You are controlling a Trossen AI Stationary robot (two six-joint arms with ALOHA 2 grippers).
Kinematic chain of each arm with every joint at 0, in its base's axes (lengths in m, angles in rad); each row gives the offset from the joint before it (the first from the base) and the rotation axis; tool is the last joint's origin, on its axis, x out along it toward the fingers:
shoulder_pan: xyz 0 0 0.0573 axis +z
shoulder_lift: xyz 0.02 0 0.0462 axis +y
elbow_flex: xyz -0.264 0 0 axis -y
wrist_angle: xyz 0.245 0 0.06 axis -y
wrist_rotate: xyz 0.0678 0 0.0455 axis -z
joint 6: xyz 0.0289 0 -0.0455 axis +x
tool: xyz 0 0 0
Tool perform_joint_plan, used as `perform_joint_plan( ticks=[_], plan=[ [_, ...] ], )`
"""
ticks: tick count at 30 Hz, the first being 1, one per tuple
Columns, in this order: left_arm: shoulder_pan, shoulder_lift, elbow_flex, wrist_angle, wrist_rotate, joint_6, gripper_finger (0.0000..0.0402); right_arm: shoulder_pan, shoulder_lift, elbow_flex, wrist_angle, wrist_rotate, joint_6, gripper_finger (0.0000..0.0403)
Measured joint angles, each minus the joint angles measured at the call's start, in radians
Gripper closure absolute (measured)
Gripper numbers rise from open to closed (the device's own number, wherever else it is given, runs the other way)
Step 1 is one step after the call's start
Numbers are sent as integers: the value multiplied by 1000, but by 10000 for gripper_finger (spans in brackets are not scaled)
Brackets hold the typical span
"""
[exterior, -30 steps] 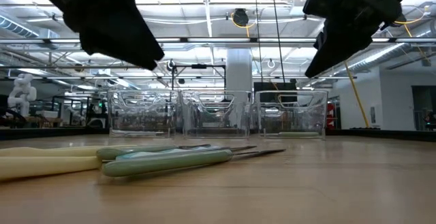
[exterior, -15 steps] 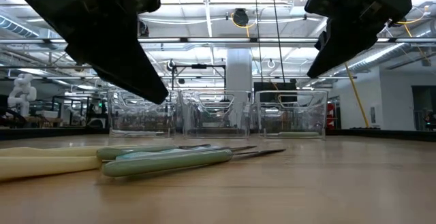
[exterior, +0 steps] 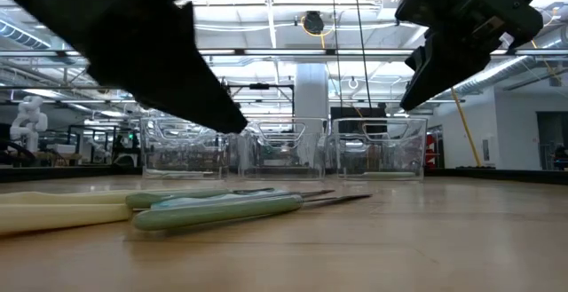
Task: Sort silverware by color (type)
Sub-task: Put the green knife into the right transparent bin
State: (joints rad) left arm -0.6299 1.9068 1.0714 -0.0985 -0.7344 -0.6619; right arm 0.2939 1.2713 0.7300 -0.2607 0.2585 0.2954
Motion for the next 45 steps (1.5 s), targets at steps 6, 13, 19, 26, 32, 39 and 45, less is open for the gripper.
perform_joint_plan(
  ticks=[6, 13, 19, 26, 32, 39, 45],
  plan=[
    [-47, 106, 241, -342, -126, -179, 151, 1, 0, 0, 2, 0, 0, 395],
    [-7, 167, 382, -581, -4, -457, 144, 1, 0, 0, 2, 1, -12, 395],
    [29, 169, 378, -594, 50, -517, 144, 10, 0, 0, 1, 0, -9, 394],
    [31, 169, 378, -586, -44, -497, 144, 15, 0, 0, -1, 1, -12, 394],
    [36, 169, 378, -582, -15, -496, 144, 15, 0, 0, 0, 1, -14, 394],
    [44, 169, 378, -587, 131, -665, 144, 14, 0, 0, 2, 5, -31, 394],
    [44, 169, 378, -588, 142, -713, 144, 14, 0, 0, 2, 5, -28, 394]
  ],
)
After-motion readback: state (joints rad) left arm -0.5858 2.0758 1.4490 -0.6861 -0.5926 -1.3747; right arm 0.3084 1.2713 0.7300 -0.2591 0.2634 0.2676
